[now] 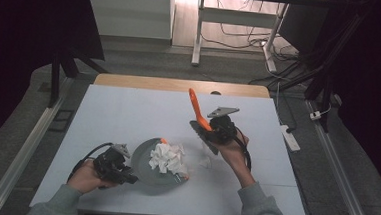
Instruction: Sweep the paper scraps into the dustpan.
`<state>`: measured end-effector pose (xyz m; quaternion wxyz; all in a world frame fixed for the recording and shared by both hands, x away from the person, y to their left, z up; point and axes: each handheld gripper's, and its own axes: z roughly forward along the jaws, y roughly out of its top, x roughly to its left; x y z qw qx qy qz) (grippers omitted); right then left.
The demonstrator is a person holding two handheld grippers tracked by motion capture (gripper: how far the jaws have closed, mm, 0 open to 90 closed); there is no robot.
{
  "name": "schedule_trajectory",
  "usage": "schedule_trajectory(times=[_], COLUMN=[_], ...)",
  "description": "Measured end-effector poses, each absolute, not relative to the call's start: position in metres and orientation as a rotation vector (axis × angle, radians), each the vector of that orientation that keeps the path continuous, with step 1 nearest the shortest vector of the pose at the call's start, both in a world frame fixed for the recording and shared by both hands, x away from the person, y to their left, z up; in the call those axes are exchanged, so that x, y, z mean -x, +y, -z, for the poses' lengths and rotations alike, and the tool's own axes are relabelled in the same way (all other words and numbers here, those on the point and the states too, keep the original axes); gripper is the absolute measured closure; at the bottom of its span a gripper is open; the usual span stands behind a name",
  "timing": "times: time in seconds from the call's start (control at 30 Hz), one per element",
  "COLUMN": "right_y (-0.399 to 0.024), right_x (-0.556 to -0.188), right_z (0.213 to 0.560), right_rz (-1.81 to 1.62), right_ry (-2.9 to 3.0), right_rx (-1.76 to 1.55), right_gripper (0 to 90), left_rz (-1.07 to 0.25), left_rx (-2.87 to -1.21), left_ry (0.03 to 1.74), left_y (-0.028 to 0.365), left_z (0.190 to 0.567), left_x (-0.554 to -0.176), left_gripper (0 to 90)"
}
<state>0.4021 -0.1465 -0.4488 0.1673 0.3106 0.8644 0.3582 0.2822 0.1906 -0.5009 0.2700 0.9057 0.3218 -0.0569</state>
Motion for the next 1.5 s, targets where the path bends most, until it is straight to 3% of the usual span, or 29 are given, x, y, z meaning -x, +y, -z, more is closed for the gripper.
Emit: schedule_trajectory(times=[0.43, 1.5], right_y=[-0.160, -0.086], right_x=[-0.418, -0.386], right_z=[0.480, 0.488], right_rz=[-0.779, -0.837], right_ry=[2.482, 2.629], right_rx=[-1.006, -0.863], right_gripper=[70.3, 70.4], left_rz=[0.153, 0.146], left_rx=[-2.446, -2.445], left_ry=[0.864, 0.861], left_y=[0.190, 0.187], left_z=[0.502, 0.502], left_x=[-0.283, -0.282], left_gripper=[61.1, 61.1])
